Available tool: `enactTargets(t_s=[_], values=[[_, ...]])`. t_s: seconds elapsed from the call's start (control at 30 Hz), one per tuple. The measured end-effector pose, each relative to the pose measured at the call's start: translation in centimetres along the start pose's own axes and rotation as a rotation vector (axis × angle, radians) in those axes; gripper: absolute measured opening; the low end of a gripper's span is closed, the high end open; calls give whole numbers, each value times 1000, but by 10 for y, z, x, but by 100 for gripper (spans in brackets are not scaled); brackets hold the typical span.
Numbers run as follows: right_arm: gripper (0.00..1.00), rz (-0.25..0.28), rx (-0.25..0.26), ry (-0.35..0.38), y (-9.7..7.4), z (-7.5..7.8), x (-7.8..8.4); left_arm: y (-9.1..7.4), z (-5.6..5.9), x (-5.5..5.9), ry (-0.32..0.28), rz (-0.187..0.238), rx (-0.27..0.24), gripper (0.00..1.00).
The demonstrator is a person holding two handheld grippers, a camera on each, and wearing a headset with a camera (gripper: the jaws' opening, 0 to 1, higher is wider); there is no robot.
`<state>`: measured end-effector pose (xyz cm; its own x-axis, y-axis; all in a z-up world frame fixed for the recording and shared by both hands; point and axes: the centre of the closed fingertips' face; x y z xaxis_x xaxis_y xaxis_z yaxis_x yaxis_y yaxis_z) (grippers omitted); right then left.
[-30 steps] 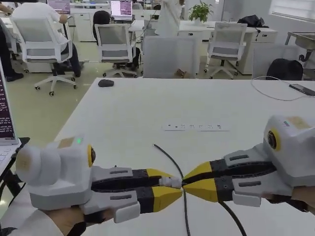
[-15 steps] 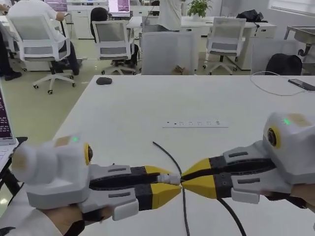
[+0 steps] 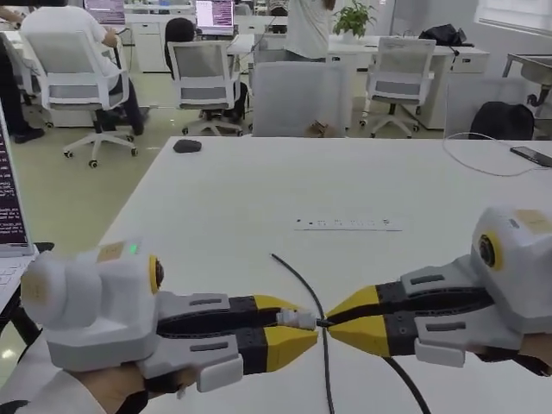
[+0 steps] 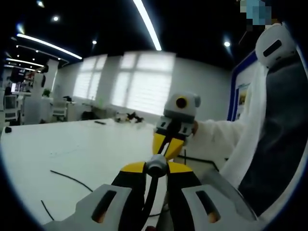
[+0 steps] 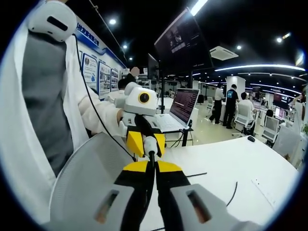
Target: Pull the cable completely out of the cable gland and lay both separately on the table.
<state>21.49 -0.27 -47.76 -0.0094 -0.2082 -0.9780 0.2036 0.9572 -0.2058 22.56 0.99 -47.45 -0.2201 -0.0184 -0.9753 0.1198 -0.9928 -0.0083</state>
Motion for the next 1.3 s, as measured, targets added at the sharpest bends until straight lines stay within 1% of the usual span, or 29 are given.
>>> enactTargets(t_s=[0.17, 0.4, 0.53, 0.77, 0.9, 0.97, 1.03, 1.13, 1.3], values=[[3, -22, 4, -6, -2, 2, 4, -7, -4, -1, -2, 3, -20, 16], [3, -39, 27, 9, -13, 10, 14, -12, -7, -3, -7, 9, -44, 16], [3, -93, 43, 5, -20, 12, 31, -14, -11, -5, -14, 21, -53, 16], [3, -80, 77, 40, -29, 18, 42, -16, -14, -7, -19, 27, -67, 16], [3, -90, 91, 50, -34, 20, 48, -21, -17, -10, -32, 48, -83, 16], [3, -85, 95, 57, -36, 21, 47, -22, -18, -12, -39, 56, -91, 16], [3, -83, 95, 59, -35, 20, 47, -21, -17, -11, -39, 51, -92, 16], [3, -99, 98, 51, -34, 20, 49, -19, -13, -10, -37, 44, -94, 16], [3, -114, 117, 35, -38, 19, 49, -16, -9, -9, -31, 32, -99, 16]])
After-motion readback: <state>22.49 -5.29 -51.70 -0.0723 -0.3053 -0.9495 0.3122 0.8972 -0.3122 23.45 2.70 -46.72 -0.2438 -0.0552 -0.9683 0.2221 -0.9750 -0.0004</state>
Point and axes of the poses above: the centre of the closed fingertips' face, and the gripper's own axes: y roughly forward along the fingers, z roughly to its right, x roughly out of its underside, and after that the axes turned 3 degrees about z, right-handed
